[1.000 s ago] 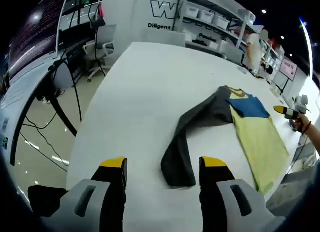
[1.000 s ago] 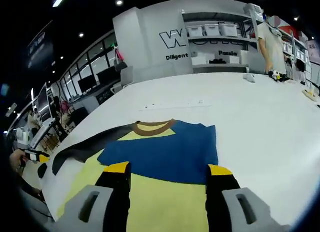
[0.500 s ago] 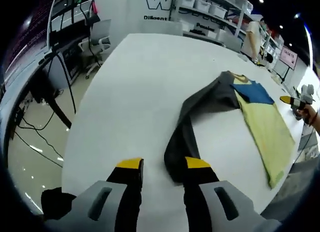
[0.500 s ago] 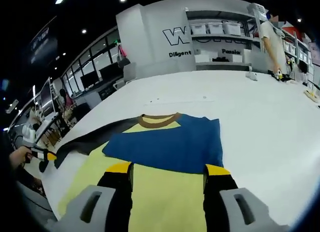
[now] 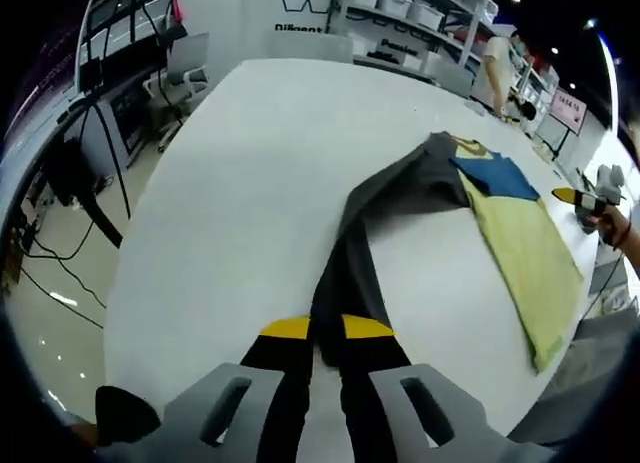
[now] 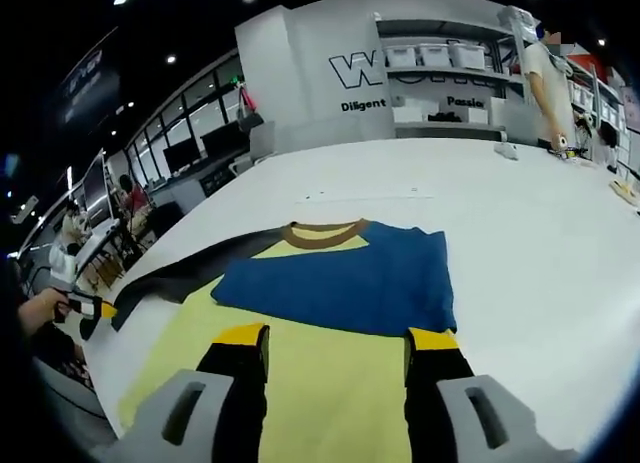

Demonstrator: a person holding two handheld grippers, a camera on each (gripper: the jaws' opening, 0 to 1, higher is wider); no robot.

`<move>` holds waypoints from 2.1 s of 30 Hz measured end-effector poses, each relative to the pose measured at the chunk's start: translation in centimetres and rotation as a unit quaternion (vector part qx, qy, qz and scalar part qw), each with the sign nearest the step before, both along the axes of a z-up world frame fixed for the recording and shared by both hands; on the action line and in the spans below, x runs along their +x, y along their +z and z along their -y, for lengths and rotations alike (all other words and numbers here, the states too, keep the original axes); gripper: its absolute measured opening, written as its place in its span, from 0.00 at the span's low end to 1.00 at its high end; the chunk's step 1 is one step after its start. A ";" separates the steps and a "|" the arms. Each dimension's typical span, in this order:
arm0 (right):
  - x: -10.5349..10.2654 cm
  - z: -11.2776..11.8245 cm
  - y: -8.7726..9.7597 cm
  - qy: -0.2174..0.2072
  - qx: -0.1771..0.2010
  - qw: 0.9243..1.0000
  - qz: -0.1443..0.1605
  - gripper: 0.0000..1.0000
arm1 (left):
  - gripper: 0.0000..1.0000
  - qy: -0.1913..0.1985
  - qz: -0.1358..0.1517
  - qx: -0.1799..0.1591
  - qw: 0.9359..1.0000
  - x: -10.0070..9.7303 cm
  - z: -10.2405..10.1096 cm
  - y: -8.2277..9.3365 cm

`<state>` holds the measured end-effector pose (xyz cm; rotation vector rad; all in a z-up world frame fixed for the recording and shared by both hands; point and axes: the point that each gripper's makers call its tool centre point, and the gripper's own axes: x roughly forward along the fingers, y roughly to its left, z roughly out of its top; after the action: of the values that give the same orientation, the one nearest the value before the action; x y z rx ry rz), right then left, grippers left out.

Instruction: Fold the garment on the visible template until the final outline fits inside the template.

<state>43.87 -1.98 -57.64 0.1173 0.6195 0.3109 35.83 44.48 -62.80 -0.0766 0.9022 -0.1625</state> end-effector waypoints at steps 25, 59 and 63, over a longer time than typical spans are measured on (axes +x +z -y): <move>-2.5 -3.2 -0.6 0.026 0.024 0.999 -0.019 0.53 | 0.01 0.030 0.006 0.033 0.999 3.6 -3.9 6.5; -4.0 -7.9 1.0 0.097 0.046 0.994 -0.008 0.71 | 0.01 0.050 -0.001 0.035 0.998 8.3 -5.6 11.7; -4.2 -8.0 1.2 0.102 0.046 0.994 -0.005 0.73 | 0.00 0.065 0.012 0.060 0.996 9.3 -7.6 13.1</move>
<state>39.66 5.99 -56.46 0.1438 0.6277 0.5361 45.12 52.06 -49.68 -0.0210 0.8785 0.0120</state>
